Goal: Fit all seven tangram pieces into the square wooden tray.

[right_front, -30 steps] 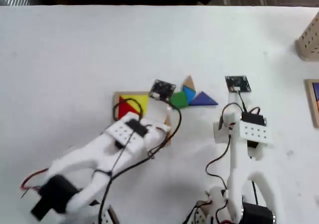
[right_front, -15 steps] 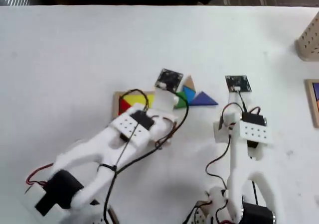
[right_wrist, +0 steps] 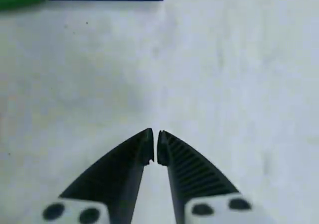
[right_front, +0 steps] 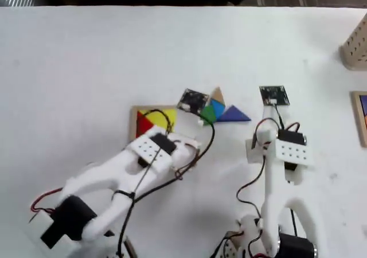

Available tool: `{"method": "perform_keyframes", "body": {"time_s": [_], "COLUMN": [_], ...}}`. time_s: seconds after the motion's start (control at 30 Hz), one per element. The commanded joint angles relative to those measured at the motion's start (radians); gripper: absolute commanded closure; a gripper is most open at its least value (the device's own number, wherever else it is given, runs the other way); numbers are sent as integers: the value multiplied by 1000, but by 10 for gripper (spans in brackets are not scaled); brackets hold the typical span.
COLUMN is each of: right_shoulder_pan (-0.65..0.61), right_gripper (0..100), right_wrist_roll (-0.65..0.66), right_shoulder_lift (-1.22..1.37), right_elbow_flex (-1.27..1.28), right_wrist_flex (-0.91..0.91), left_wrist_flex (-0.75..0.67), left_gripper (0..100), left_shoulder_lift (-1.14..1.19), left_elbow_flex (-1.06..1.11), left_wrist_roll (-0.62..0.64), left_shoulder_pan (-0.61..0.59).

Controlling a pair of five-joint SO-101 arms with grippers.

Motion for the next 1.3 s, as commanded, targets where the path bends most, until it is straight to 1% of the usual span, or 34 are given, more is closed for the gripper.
{"method": "perform_keyframes", "body": {"time_s": [0.0, 0.07, 0.2, 0.47, 0.6, 0.77, 0.87, 1.1, 1.27], "right_shoulder_pan": [-1, -2, -2, -2, -2, -2, -2, -2, -2], "right_gripper": [978, 978, 978, 978, 978, 978, 978, 978, 978], "right_wrist_roll": [6, 6, 6, 6, 6, 6, 6, 6, 6], "right_shoulder_lift": [-22, -22, -22, -22, -22, -22, -22, -22, -22], "right_elbow_flex": [-3, -3, -3, -2, -2, -2, -2, -2, -2], "right_wrist_flex": [-12, -12, -13, -13, -12, -12, -12, -12, -12], "left_wrist_flex": [25, 34, 6, -54, -54, -54, -54, -48, -46], "left_gripper": [977, 977, 977, 977, 977, 977, 977, 977, 977], "left_shoulder_lift": [-12, -12, -12, -5, -4, -4, -4, -12, -12], "left_elbow_flex": [-8, -14, -20, -28, -26, -26, -29, -28, -28], "left_wrist_roll": [6, 5, 5, 11, 11, 8, 6, 11, 11], "left_shoulder_pan": [-7, 27, 91, 90, 61, -30, -61, -33, -87]}}
